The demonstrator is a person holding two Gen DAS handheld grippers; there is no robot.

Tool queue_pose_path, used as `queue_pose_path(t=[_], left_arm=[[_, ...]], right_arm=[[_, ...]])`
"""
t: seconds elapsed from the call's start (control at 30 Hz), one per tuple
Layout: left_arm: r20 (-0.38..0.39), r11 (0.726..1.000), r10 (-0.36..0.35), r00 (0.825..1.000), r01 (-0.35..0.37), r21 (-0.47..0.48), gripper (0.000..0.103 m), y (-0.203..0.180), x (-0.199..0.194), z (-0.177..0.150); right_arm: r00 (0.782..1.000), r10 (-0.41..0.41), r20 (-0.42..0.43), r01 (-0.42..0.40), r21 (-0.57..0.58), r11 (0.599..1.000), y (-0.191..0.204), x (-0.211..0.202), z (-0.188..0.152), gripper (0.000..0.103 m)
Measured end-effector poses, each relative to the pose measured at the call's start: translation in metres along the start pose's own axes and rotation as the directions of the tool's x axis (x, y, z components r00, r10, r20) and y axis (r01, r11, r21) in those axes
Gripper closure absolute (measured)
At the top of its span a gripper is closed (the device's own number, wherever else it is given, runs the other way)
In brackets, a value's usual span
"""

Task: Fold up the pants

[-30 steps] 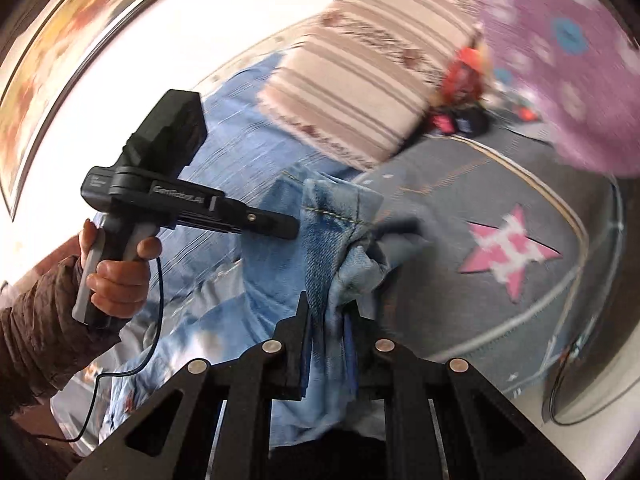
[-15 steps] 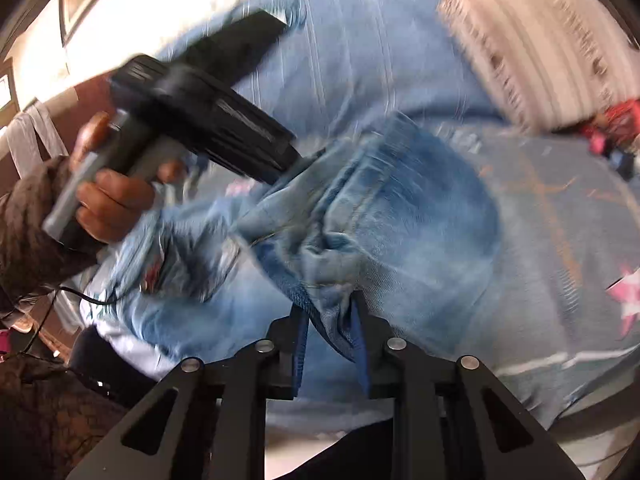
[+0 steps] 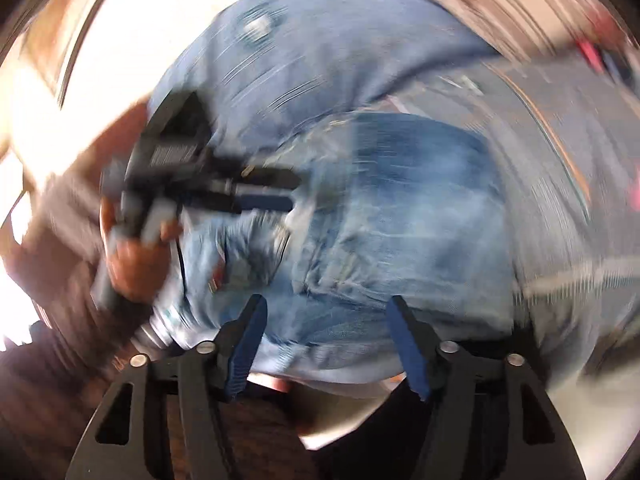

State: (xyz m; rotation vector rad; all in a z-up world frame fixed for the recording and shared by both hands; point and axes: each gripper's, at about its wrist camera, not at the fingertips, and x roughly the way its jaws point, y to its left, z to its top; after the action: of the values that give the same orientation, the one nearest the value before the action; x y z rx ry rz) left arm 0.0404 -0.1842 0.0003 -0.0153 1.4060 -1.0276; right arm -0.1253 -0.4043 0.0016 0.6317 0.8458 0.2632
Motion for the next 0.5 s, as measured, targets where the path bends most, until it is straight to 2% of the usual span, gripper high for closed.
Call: queue_pose_path(t=[0.03,0.1,0.13,0.3,0.37,0.4,0.43,0.47,0.5], left_arm=[[-0.007,1.0,0.011,1.0,-0.011,0.001,0.04,-0.005,0.005,0.003],[-0.027,0.999,0.041,0.999,-0.04,0.019,0.04,-0.016,0.016,0.011],[-0.033,0.999,0.05,0.998,-0.049,0.021,0.04,-0.018,0.021,0.013],[-0.042,0.998,0.057,0.998,-0.057,-0.003,0.041,-0.028,0.044,0.027],[-0.034,0.998,0.056,0.998,-0.056,0.011,0.066,-0.036,0.049,0.029],[-0.038,0.998,0.059,0.998,-0.058,0.01,0.082,-0.039,0.051,0.028],[-0.042,0.998,0.067,0.997,-0.067,0.009,0.092,-0.041,0.053,0.028],[-0.047,0.997,0.072,0.996,-0.072,0.008,0.095,-0.043,0.051,0.026],[-0.039,0.998,0.063,0.997,-0.063,-0.003,0.095,-0.043,0.046,0.024]], right_arm=[[0.998,0.061,0.001,-0.06,0.102,0.993,-0.014,0.0,0.003,0.037],[0.976,0.217,0.028,-0.215,0.317,0.924,-0.043,0.009,0.0,0.037],[0.967,0.254,0.031,-0.248,0.362,0.899,-0.048,0.015,0.0,0.037],[0.95,0.312,0.015,-0.27,0.539,0.798,-0.065,0.054,-0.004,0.037],[0.956,0.293,0.015,-0.238,0.626,0.743,-0.078,0.065,-0.008,0.038],[0.958,0.287,0.021,-0.23,0.655,0.719,-0.084,0.07,-0.009,0.044],[0.957,0.289,0.036,-0.238,0.669,0.704,-0.086,0.073,-0.012,0.065],[0.96,0.276,0.039,-0.229,0.672,0.704,-0.088,0.077,-0.011,0.097],[0.966,0.256,0.032,-0.212,0.661,0.72,-0.088,0.078,-0.009,0.097]])
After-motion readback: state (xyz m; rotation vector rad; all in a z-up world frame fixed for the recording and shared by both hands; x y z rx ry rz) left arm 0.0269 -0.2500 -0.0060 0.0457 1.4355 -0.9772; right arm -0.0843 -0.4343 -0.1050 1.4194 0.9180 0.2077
